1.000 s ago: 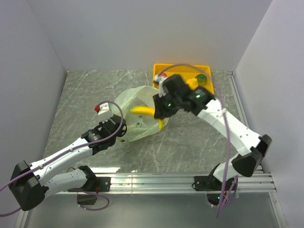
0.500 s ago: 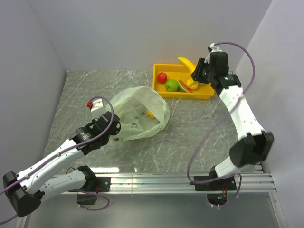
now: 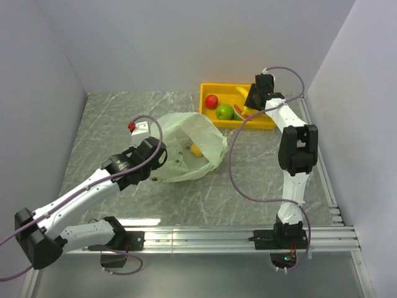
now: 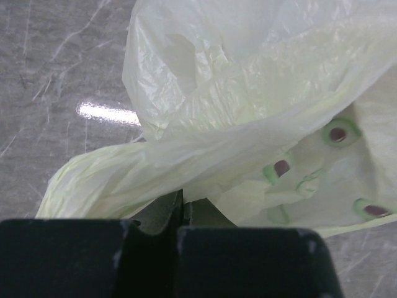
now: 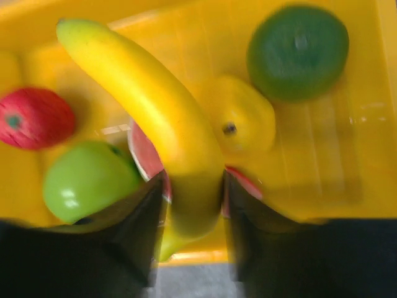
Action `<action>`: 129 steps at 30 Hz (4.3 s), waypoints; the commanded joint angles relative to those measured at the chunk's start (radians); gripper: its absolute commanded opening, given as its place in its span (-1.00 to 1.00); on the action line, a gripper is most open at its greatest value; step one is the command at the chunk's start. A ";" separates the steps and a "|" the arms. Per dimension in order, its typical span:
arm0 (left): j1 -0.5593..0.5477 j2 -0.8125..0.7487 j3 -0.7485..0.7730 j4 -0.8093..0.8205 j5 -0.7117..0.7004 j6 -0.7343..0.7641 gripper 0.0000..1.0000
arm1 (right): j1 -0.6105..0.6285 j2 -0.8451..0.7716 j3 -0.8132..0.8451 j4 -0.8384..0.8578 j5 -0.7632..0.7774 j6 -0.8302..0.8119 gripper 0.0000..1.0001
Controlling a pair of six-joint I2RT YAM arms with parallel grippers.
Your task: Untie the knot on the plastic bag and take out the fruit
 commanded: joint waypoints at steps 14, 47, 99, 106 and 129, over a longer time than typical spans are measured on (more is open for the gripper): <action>-0.008 0.106 0.068 0.089 0.044 0.076 -0.96 | 0.167 -0.487 -0.159 0.092 -0.173 -0.155 0.45; -0.008 0.033 -0.047 0.161 0.145 0.093 -0.95 | 0.644 -0.153 -0.265 0.026 0.272 -0.584 0.11; -0.038 0.101 -0.261 0.266 0.143 -0.039 -0.97 | 0.502 -0.647 -0.535 0.266 -0.622 -0.074 -1.00; -0.019 0.087 -0.287 0.238 0.136 -0.062 -0.99 | 0.370 -0.725 -0.264 0.212 -0.637 -0.081 -1.00; 0.472 -0.071 -0.210 0.187 0.175 0.124 -0.99 | 0.051 -0.182 -0.107 0.060 0.008 -0.034 -0.78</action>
